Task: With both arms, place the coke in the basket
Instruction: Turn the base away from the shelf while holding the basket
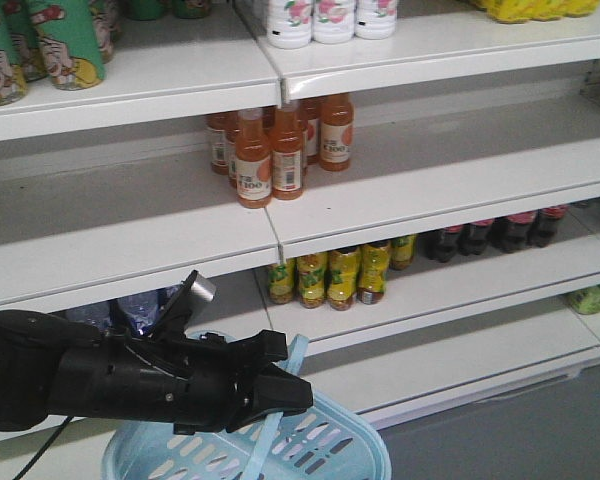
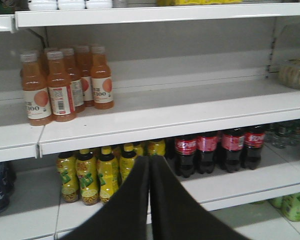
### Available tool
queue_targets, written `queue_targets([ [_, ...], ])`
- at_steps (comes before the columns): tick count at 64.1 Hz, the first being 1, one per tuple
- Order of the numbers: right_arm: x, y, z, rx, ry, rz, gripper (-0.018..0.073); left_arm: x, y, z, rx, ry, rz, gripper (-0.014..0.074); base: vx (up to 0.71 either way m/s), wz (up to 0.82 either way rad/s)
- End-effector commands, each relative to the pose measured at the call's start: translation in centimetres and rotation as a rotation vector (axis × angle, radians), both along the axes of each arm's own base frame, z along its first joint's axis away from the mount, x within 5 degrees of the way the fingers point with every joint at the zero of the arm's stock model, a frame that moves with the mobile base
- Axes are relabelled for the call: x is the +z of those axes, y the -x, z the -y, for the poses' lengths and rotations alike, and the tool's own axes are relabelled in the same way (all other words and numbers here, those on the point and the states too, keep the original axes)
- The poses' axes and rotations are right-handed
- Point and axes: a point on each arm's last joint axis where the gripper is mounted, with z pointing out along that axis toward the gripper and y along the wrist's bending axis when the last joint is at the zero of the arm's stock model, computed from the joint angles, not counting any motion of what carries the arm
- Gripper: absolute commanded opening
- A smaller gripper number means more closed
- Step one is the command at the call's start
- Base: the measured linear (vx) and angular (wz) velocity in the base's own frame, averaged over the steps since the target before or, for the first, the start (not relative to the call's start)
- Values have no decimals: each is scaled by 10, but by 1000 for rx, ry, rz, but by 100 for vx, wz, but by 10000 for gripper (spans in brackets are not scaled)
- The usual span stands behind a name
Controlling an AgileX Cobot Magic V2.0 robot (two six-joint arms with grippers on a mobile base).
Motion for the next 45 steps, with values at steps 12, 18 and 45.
queue_targets([
  [12,6,0,1,-8,5,86,-10,25,1,4,17,125,16,-7,-12,-47],
  [18,6,0,1,-8,5,86,-10,25,1,4,17,125,16,-7,-12,-46],
  [45,6,0,1,-8,5,86,-10,25,1,4,17,125,16,-7,-12,-45],
])
